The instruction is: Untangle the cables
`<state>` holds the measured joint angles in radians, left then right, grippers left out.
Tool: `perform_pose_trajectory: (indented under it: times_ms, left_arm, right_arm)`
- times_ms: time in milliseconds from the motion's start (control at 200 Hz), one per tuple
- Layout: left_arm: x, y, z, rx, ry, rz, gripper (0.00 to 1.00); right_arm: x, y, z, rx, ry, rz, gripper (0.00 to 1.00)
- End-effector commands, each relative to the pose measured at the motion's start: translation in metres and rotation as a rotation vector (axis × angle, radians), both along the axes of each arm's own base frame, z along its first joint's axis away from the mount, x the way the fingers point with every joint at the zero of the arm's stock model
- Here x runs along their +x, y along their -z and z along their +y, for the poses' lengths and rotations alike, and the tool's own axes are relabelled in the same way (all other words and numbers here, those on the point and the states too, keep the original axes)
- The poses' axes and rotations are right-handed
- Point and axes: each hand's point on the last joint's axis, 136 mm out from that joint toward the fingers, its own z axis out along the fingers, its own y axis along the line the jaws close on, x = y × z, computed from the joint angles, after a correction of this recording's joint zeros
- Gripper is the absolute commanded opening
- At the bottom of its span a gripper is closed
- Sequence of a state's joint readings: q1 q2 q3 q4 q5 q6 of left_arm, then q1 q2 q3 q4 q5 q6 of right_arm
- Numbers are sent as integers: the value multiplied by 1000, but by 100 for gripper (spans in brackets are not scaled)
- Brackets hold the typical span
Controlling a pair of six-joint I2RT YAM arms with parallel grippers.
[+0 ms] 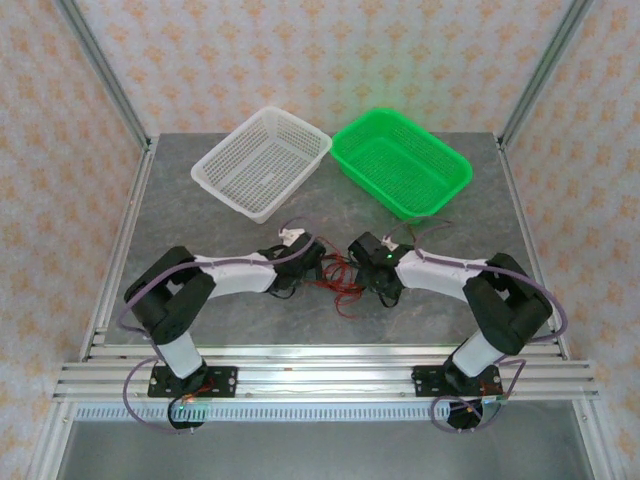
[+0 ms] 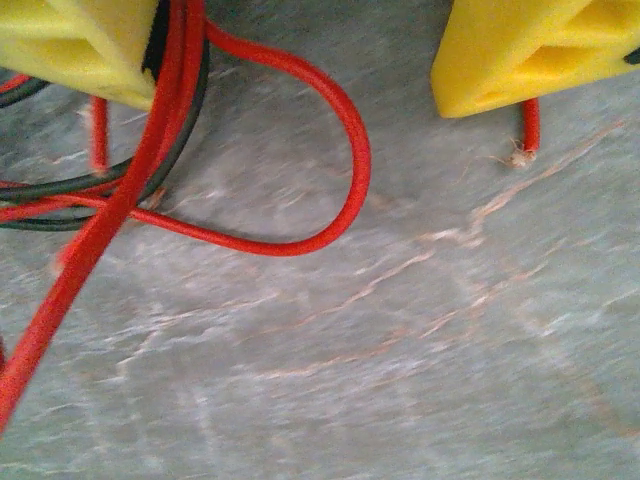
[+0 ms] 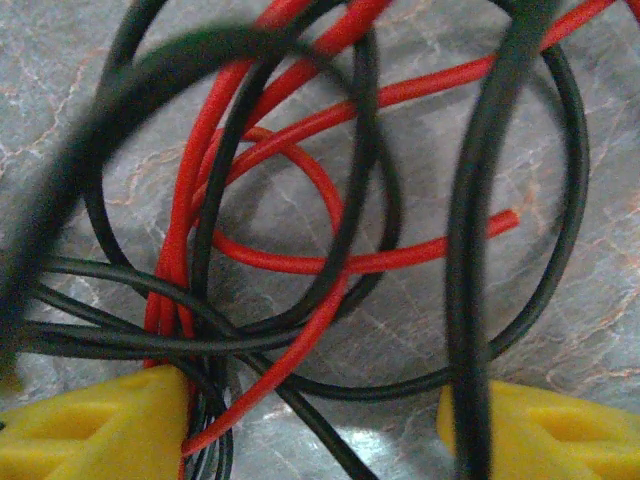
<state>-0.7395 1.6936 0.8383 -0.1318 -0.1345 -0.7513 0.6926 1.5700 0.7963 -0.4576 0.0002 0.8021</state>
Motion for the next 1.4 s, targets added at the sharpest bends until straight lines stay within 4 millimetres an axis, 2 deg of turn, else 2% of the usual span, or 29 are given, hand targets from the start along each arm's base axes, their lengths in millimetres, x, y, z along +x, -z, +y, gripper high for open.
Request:
perform_pose_trajectory:
  times_ms: [0, 130, 340, 501, 621, 711, 901, 1021, 1111, 1216, 1286, 1396]
  left_arm:
    - [-23, 16, 44, 88, -123, 57, 70]
    - [-30, 13, 51, 67, -150, 50, 70]
    - [-41, 7, 74, 88, -196, 39, 70]
    - [-45, -6, 78, 53, -204, 11, 71]
    - [-43, -20, 68, -13, -178, -15, 72]
    - [-39, -36, 58, -39, -141, -44, 73]
    - [-28, -84, 30, -38, -37, -112, 76]
    - [-23, -103, 9, -36, 26, -139, 76]
    - [-17, -108, -6, -30, 67, -145, 76]
    - [-9, -103, -24, -10, 115, -133, 76]
    - [-3, -94, -35, 5, 147, -111, 76]
    - [0, -75, -54, 21, 192, -74, 75]
  right_arm:
    - [13, 20, -54, -156, 93, -48, 67]
    - [13, 10, -64, -171, 111, -68, 67]
    - [14, 2, -78, -203, 130, -83, 67]
    - [15, -3, -86, -231, 140, -91, 67]
    - [18, -9, -82, -207, 131, -101, 67]
    - [22, -21, -72, -148, 108, -123, 67]
    - [34, -73, -42, 36, 43, -229, 69]
    - [40, -101, -34, 89, 26, -285, 71]
    - [46, -110, -35, 72, 19, -310, 73]
    - [55, -113, -39, 7, 5, -320, 73]
    - [62, -108, -39, -35, -17, -309, 73]
    - [71, -90, -40, -92, -42, -266, 72]
